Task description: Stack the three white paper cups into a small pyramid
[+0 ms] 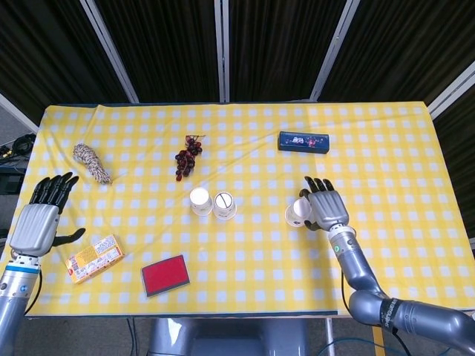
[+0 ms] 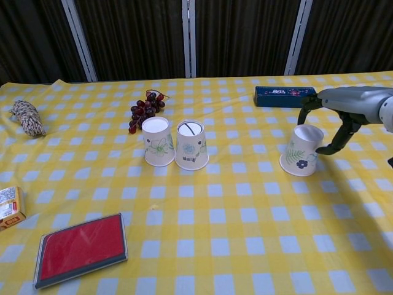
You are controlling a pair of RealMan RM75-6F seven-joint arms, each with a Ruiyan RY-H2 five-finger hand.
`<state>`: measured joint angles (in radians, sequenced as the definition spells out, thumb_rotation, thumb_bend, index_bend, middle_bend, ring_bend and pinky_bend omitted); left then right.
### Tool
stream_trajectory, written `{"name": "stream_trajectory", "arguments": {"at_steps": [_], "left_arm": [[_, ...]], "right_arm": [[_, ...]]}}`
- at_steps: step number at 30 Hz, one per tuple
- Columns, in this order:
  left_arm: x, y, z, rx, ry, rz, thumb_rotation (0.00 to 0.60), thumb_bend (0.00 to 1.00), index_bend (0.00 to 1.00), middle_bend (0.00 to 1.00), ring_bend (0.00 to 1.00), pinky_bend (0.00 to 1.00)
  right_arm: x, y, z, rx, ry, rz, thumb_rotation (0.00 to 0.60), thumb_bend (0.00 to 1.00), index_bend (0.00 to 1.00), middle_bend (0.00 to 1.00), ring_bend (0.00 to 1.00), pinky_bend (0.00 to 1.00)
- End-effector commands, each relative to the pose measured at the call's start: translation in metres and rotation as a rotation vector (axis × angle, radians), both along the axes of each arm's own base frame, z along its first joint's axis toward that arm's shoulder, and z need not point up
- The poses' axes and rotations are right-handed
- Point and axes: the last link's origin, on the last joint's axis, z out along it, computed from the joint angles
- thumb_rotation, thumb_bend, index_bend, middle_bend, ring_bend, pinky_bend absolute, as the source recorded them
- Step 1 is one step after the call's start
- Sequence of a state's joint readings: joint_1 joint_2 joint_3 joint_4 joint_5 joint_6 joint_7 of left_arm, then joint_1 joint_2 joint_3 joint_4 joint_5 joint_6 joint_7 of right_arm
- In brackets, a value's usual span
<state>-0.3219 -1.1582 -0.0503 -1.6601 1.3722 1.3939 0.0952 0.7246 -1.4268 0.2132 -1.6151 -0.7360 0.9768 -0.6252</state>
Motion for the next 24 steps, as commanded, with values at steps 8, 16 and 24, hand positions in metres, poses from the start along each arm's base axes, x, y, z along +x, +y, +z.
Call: {"name": "stream_trajectory", "arguments": {"at_steps": [8,16,24], "left_arm": [[-0.001,0.001,0.002,0.003,-0.007,0.006,0.600,0.17,0.00,0.00,0.00,0.00],[-0.003,0.002,0.005,0.008,-0.017,0.012,0.600,0.17,0.00,0.00,0.00,0.00],[-0.006,0.004,0.008,0.010,-0.026,0.024,0.600,0.17,0.00,0.00,0.00,0.00]], "right_arm": [[0.012,-0.004,-0.002,-0.027,-0.017,0.045,0.600,0.32,0.42,0.12,0.00,0.00],[0.062,-0.004,0.014,-0.059,-0.079,0.179,0.600,0.32,0.42,0.12,0.00,0.00],[0.122,-0.006,0.017,-0.070,-0.110,0.299,0.600,0.32,0.42,0.12,0.00,0.00]]}}
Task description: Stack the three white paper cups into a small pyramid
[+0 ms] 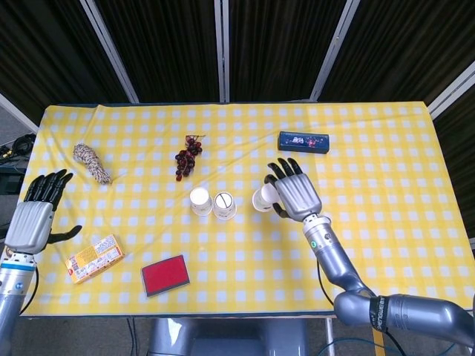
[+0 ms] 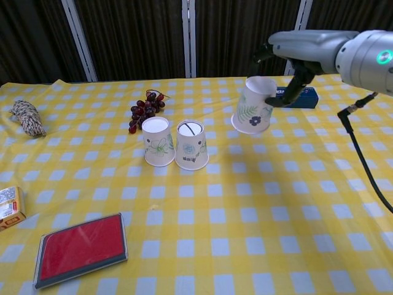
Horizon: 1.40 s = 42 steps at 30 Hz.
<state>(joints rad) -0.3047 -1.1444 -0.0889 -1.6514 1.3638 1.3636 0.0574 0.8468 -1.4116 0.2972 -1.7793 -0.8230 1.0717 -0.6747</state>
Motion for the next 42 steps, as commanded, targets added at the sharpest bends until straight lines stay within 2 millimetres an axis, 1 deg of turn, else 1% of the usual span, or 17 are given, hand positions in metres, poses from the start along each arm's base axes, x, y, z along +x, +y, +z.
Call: {"name": "stream_trajectory", "arguments": {"at_steps": [1,3,6,8,9,12,20,25,33,42], "left_arm": [[-0.001,0.001,0.000,-0.001,0.000,0.004,0.600,0.17,0.00,0.00,0.00,0.00],[-0.002,0.001,0.001,-0.004,0.000,0.007,0.600,0.17,0.00,0.00,0.00,0.00],[-0.003,0.002,0.002,-0.001,-0.007,0.013,0.600,0.17,0.00,0.00,0.00,0.00],[-0.004,0.003,0.003,-0.003,-0.010,0.017,0.600,0.17,0.00,0.00,0.00,0.00],[-0.005,0.004,0.002,-0.009,-0.014,0.020,0.600,0.17,0.00,0.00,0.00,0.00],[-0.006,0.005,0.002,-0.014,-0.015,0.022,0.600,0.17,0.00,0.00,0.00,0.00],[-0.009,0.007,0.005,-0.010,-0.028,0.032,0.600,0.17,0.00,0.00,0.00,0.00],[-0.010,0.008,0.005,-0.014,-0.032,0.038,0.600,0.17,0.00,0.00,0.00,0.00],[-0.010,0.009,0.006,-0.013,-0.037,0.041,0.600,0.17,0.00,0.00,0.00,0.00],[-0.011,0.010,0.006,-0.014,-0.039,0.045,0.600,0.17,0.00,0.00,0.00,0.00]], "right_arm": [[0.027,-0.002,-0.001,-0.004,-0.015,0.044,0.600,0.32,0.42,0.12,0.00,0.00],[0.043,-0.005,-0.005,-0.001,-0.023,0.063,0.600,0.32,0.42,0.12,0.00,0.00],[0.059,-0.008,-0.010,0.005,-0.016,0.081,0.600,0.32,0.42,0.12,0.00,0.00],[0.076,-0.010,-0.018,0.017,-0.025,0.098,0.600,0.32,0.42,0.12,0.00,0.00],[0.085,-0.010,-0.024,0.032,-0.037,0.106,0.600,0.32,0.42,0.13,0.00,0.00],[0.093,-0.013,-0.035,0.041,-0.040,0.104,0.600,0.32,0.43,0.13,0.00,0.00],[0.102,-0.016,-0.052,0.062,-0.032,0.099,0.600,0.32,0.43,0.13,0.00,0.00],[0.101,-0.019,-0.060,0.065,-0.016,0.092,0.600,0.32,0.43,0.13,0.00,0.00],[0.098,-0.019,-0.067,0.073,-0.007,0.083,0.600,0.32,0.43,0.13,0.00,0.00],[0.100,-0.017,-0.073,0.080,-0.013,0.096,0.600,0.32,0.41,0.13,0.00,0.00]]}}
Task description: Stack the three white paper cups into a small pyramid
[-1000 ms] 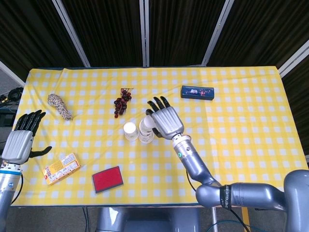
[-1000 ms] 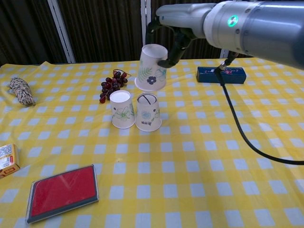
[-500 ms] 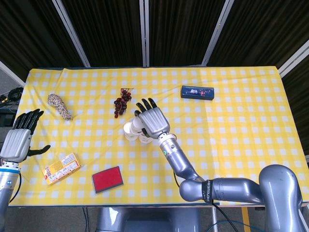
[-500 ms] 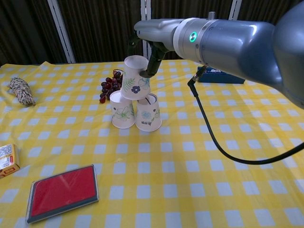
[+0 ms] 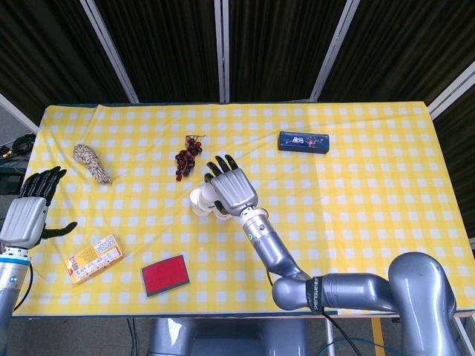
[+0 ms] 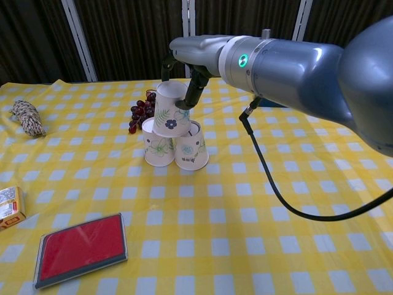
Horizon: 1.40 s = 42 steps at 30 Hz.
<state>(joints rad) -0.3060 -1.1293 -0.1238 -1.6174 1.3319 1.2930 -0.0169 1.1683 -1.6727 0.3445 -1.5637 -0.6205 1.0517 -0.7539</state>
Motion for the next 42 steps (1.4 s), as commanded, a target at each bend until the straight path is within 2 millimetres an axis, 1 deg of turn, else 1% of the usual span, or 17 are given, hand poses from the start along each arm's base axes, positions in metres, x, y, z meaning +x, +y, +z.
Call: {"name": "stream_trajectory", "arguments": {"at_steps": [1,7,12,17,22,26,27,28,30,32,33,35,36,38,41,42], "left_arm": [[0.000,0.000,0.000,0.001,0.000,0.001,0.600,0.17,0.00,0.00,0.00,0.00],[0.000,0.000,0.000,-0.001,0.001,0.000,0.600,0.17,0.00,0.00,0.00,0.00],[0.000,0.000,0.001,0.001,0.000,0.002,0.600,0.17,0.00,0.00,0.00,0.00],[-0.001,0.001,0.001,0.004,0.000,0.005,0.600,0.17,0.00,0.00,0.00,0.00],[-0.001,0.001,0.001,0.006,0.001,0.007,0.600,0.17,0.00,0.00,0.00,0.00],[-0.002,0.001,0.001,0.008,0.003,0.009,0.600,0.17,0.00,0.00,0.00,0.00],[-0.003,0.000,0.001,0.008,0.006,0.012,0.600,0.17,0.00,0.00,0.00,0.00],[-0.003,0.000,0.000,0.005,0.010,0.012,0.600,0.17,0.00,0.00,0.00,0.00],[-0.002,-0.002,-0.002,0.006,0.017,0.009,0.600,0.17,0.00,0.00,0.00,0.00],[-0.002,-0.003,-0.002,0.008,0.023,0.007,0.600,0.17,0.00,0.00,0.00,0.00],[-0.002,-0.004,-0.003,0.011,0.028,0.005,0.600,0.17,0.00,0.00,0.00,0.00],[-0.002,-0.005,-0.004,0.013,0.034,0.005,0.600,0.16,0.00,0.00,0.00,0.00],[-0.002,-0.005,-0.005,0.013,0.038,0.005,0.600,0.14,0.00,0.00,0.00,0.00],[-0.002,-0.006,-0.006,0.011,0.046,0.004,0.600,0.08,0.00,0.00,0.00,0.00],[-0.001,-0.007,-0.009,0.013,0.063,-0.005,0.600,0.06,0.00,0.00,0.00,0.00],[-0.002,-0.009,-0.011,0.011,0.079,-0.007,0.600,0.06,0.00,0.00,0.00,0.00]], "right_arm": [[0.000,0.000,-0.002,-0.001,0.007,0.003,0.600,0.32,0.41,0.13,0.00,0.00],[0.000,0.000,-0.003,-0.013,0.009,0.011,0.600,0.27,0.38,0.10,0.00,0.00],[0.000,0.002,-0.001,-0.022,0.009,0.013,0.600,0.21,0.27,0.05,0.00,0.00],[-0.001,0.003,0.003,-0.033,0.015,0.017,0.600,0.18,0.20,0.01,0.00,0.00],[-0.003,0.004,0.008,-0.051,0.026,0.023,0.600,0.17,0.18,0.00,0.00,0.00],[-0.018,0.005,0.029,-0.119,0.048,0.028,0.600,0.17,0.16,0.00,0.00,0.00],[-0.029,0.004,0.040,-0.160,0.056,0.015,0.600,0.17,0.16,0.00,0.00,0.00],[-0.049,0.004,0.056,-0.213,0.063,-0.013,0.600,0.17,0.16,0.00,0.00,0.00],[-0.079,0.013,0.076,-0.254,0.045,-0.040,0.600,0.17,0.15,0.00,0.00,0.00],[-0.102,0.018,0.088,-0.276,0.029,-0.059,0.600,0.17,0.14,0.00,0.00,0.00],[-0.118,0.023,0.095,-0.290,0.023,-0.073,0.600,0.16,0.13,0.00,0.00,0.00],[-0.135,0.029,0.101,-0.303,0.019,-0.080,0.600,0.16,0.10,0.00,0.00,0.00],[-0.147,0.032,0.105,-0.313,0.020,-0.090,0.600,0.16,0.08,0.00,0.00,0.00],[-0.163,0.038,0.110,-0.326,0.019,-0.102,0.600,0.15,0.06,0.00,0.00,0.00],[-0.199,0.053,0.117,-0.342,0.027,-0.127,0.600,0.13,0.02,0.00,0.00,0.00],[-0.222,0.064,0.120,-0.347,0.041,-0.164,0.600,0.13,0.01,0.00,0.00,0.00]]}}
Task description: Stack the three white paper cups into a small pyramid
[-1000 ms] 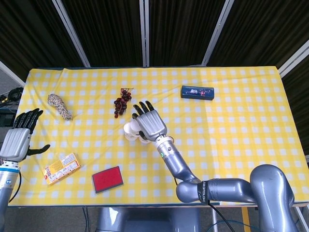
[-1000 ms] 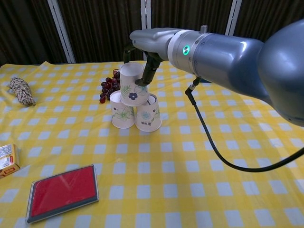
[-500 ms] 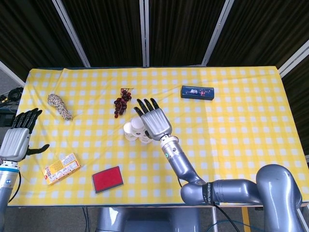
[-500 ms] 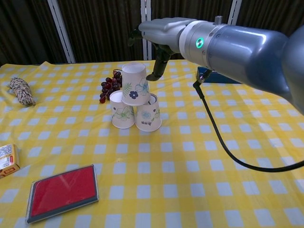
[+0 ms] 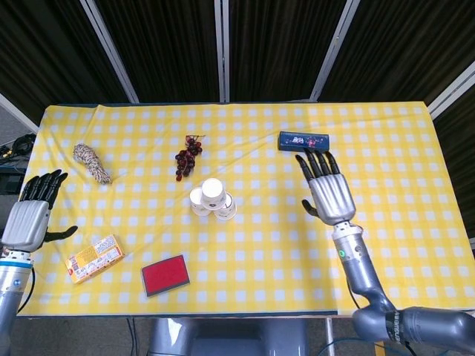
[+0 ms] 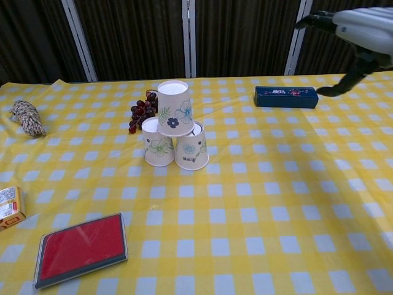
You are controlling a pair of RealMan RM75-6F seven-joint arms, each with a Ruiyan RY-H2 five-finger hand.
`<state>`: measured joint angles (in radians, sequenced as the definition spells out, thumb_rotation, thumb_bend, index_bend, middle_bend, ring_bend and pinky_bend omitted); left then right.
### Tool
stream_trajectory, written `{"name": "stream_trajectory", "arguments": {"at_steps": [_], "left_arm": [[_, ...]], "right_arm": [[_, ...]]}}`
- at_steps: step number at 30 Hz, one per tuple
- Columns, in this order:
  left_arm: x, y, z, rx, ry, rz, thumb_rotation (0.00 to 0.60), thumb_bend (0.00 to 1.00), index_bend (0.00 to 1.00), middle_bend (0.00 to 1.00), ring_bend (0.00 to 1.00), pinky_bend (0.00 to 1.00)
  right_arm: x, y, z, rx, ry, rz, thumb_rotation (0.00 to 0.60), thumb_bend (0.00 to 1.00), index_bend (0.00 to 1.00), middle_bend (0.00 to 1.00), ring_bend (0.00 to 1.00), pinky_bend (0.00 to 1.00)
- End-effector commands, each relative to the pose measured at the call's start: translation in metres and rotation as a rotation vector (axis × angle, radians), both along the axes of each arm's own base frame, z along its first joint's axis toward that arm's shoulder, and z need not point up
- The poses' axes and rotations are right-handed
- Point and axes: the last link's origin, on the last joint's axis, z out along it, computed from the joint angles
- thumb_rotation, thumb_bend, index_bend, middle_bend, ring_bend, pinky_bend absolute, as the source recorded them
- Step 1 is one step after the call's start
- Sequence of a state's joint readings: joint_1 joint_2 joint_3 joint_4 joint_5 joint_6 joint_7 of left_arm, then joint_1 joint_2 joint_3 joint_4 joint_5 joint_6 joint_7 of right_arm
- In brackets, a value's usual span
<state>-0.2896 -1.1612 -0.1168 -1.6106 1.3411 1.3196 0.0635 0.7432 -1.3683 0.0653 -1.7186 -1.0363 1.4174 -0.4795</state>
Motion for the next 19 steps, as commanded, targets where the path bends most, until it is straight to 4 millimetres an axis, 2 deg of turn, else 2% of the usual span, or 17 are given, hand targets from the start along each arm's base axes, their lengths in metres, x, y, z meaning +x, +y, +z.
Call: {"name": "stream_trajectory", "arguments": {"at_steps": [1,6,9,16,19], "left_arm": [[-0.002,-0.005,-0.005,-0.002,0.034,-0.004,0.600,0.06,0.00,0.00,0.00,0.00],[-0.009,-0.017,-0.011,-0.001,0.070,0.003,0.600,0.06,0.00,0.00,0.00,0.00],[-0.012,-0.025,-0.013,-0.003,0.084,0.006,0.600,0.06,0.00,0.00,0.00,0.00],[-0.017,-0.040,-0.016,-0.003,0.083,0.003,0.600,0.06,0.00,0.00,0.00,0.00],[-0.014,-0.045,-0.015,0.006,0.086,-0.012,0.600,0.06,0.00,0.00,0.00,0.00]], "right_arm": [[-0.068,0.031,0.016,-0.033,0.027,-0.081,0.600,0.13,0.00,0.00,0.00,0.00],[-0.117,0.062,0.024,-0.045,0.007,-0.122,0.600,0.12,0.00,0.00,0.00,0.00],[-0.133,0.074,0.029,-0.057,0.002,-0.141,0.600,0.12,0.00,0.00,0.00,0.00],[-0.151,0.095,0.040,-0.079,-0.026,-0.147,0.600,0.12,0.00,0.00,0.00,0.00],[-0.151,0.100,0.044,-0.082,-0.023,-0.125,0.600,0.12,0.00,0.00,0.00,0.00]]}}
